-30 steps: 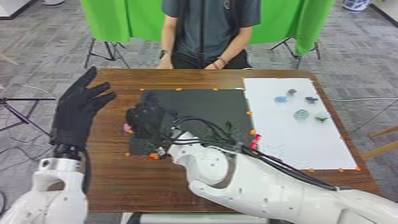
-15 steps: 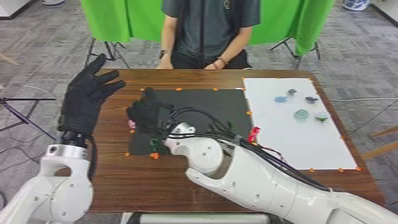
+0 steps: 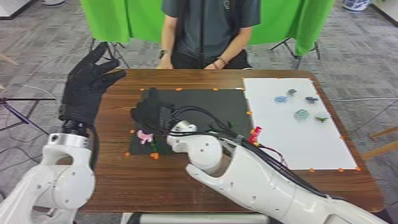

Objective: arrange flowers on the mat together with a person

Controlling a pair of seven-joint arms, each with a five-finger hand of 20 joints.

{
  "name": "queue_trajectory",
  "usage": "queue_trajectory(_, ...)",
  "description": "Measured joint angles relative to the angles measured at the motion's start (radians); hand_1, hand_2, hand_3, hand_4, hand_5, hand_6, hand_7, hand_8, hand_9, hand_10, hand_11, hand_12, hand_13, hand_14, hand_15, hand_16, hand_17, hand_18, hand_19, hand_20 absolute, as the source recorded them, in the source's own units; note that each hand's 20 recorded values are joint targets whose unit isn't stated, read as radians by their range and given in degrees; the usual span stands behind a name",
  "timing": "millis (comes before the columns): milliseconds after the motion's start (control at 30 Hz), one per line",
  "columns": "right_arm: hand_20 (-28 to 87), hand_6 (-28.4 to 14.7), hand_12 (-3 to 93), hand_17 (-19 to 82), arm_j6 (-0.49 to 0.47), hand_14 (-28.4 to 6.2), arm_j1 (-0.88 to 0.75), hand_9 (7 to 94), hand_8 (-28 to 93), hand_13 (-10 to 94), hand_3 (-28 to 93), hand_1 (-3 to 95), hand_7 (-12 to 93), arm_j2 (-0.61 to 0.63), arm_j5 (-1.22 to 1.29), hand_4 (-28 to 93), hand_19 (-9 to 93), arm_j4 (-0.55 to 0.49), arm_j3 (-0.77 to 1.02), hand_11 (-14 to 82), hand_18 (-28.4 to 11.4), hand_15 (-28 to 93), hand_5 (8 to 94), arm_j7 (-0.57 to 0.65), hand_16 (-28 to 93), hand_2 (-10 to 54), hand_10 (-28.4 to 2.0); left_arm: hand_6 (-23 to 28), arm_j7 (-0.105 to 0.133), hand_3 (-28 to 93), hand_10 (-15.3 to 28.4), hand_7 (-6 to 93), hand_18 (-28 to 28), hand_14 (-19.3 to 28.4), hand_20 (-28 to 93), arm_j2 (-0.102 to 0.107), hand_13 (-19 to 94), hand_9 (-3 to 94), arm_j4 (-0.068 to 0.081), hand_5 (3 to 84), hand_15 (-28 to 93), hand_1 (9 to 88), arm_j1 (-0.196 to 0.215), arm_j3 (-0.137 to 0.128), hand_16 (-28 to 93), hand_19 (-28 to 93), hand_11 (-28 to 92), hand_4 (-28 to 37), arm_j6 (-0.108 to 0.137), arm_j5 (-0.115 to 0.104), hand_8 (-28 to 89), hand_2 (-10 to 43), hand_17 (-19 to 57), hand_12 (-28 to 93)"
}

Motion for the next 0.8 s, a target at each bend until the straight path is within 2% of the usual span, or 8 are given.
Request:
queue_trajectory(167, 31, 8.9, 24.1, 17, -0.017, -6.5, -0.015, 76.2, -13, 67, 63, 45.5, 18, -0.006, -0.015, -28, 66, -0.003, 0.020, 38.4, -19.9, 65, 65.5, -0.022, 21, -9.5, -7.4, 4.6, -0.005, 79, 17.9, 10.3, 24.4, 26.9, 16, -0.010, 29, 36.6, 0.000, 34.2, 45, 23.4, 0.002, -0.007, -7, 50, 23, -28.3, -0.006, 0.007, -9, 5.2, -8.0, 9)
queue_trajectory(267, 31, 8.8, 22.0, 17, -0.012, -6.6, -0.014, 75.5, -15, 67, 66, 43.4, 18, 0.000, 0.013, -28, 66, -0.017, 0.001, 40.2, -19.9, 65, 65.5, -0.006, 21, -9.5, -8.0, 4.5, -0.012, 79, 18.0, 10.3, 24.4, 26.8, 16, -0.019, 29, 36.6, -0.010, 34.1, 45, 23.3, 0.023, -0.026, -7, 50, 23, -28.3, -0.007, 0.011, -9, 5.2, -8.0, 9)
queue_trajectory(333, 31, 8.6, 20.9, 17, -0.005, -6.8, -0.008, 75.1, -15, 66, 67, 43.0, 18, 0.011, 0.076, -28, 65, -0.039, -0.028, 40.5, -19.8, 65, 65.4, 0.032, 20, -9.5, -8.5, 4.6, -0.012, 79, 18.0, 10.2, 24.4, 26.8, 16, -0.022, 29, 36.6, -0.027, 34.2, 45, 23.4, 0.054, -0.049, -7, 50, 23, -28.3, -0.005, 0.011, -9, 5.3, -8.0, 9)
queue_trajectory(400, 31, 8.2, 20.3, 17, 0.005, -7.3, 0.011, 74.6, -15, 66, 67, 42.3, 18, 0.034, 0.178, -28, 66, -0.079, -0.085, 40.0, -19.8, 65, 65.2, 0.108, 20, -9.5, -9.0, 4.5, -0.004, 79, 18.0, 10.2, 24.4, 26.8, 16, -0.021, 29, 36.6, -0.053, 34.2, 45, 23.4, 0.099, -0.075, -7, 50, 23, -28.3, 0.002, 0.009, -9, 5.4, -8.0, 9)
queue_trajectory(500, 31, 6.9, 19.7, 17, 0.004, -7.7, 0.039, 74.6, -15, 65, 67, 40.4, 18, 0.075, 0.313, -28, 66, -0.156, -0.136, 39.0, -19.9, 64, 66.0, 0.204, 20, -9.5, -9.6, 4.5, 0.026, 79, 18.0, 10.2, 24.4, 26.8, 16, -0.013, 29, 36.6, -0.089, 34.2, 45, 23.3, 0.176, -0.103, -7, 50, 22, -28.3, 0.023, 0.003, -9, 5.4, -8.0, 9)
queue_trajectory(567, 31, 6.3, 19.4, 17, 0.003, -8.3, 0.045, 75.0, -14, 66, 66, 38.8, 18, 0.100, 0.352, -28, 66, -0.201, -0.121, 38.5, -20.0, 64, 66.5, 0.214, 20, -9.5, -10.0, 4.5, 0.048, 79, 18.0, 10.3, 24.4, 26.8, 16, -0.005, 29, 36.6, -0.105, 34.2, 45, 23.3, 0.224, -0.116, -8, 50, 22, -28.3, 0.045, -0.002, -9, 5.4, -8.0, 9)
queue_trajectory(667, 31, 5.9, 19.2, 17, 0.006, -8.8, 0.042, 74.9, -14, 65, 66, 37.2, 17, 0.141, 0.384, -28, 67, -0.263, -0.046, 37.2, -20.1, 64, 66.3, 0.198, 19, -9.5, -10.9, 4.5, 0.061, 79, 18.0, 10.3, 24.4, 26.9, 16, 0.003, 29, 36.5, -0.115, 34.2, 45, 23.3, 0.283, -0.132, -7, 50, 23, -28.3, 0.071, -0.006, -9, 5.4, -8.0, 9)
queue_trajectory(800, 31, 5.4, 18.7, 16, 0.019, -9.7, -0.001, 73.4, -14, 64, 67, 35.0, 16, 0.207, 0.495, -28, 67, -0.367, 0.122, 35.3, -20.4, 63, 64.8, 0.187, 18, -9.5, -11.2, 4.4, 0.062, 79, 17.9, 10.3, 24.4, 26.9, 16, 0.004, 29, 36.6, -0.117, 34.2, 45, 23.2, 0.327, -0.144, -8, 50, 23, -28.3, 0.081, -0.010, -9, 5.3, -8.0, 9)
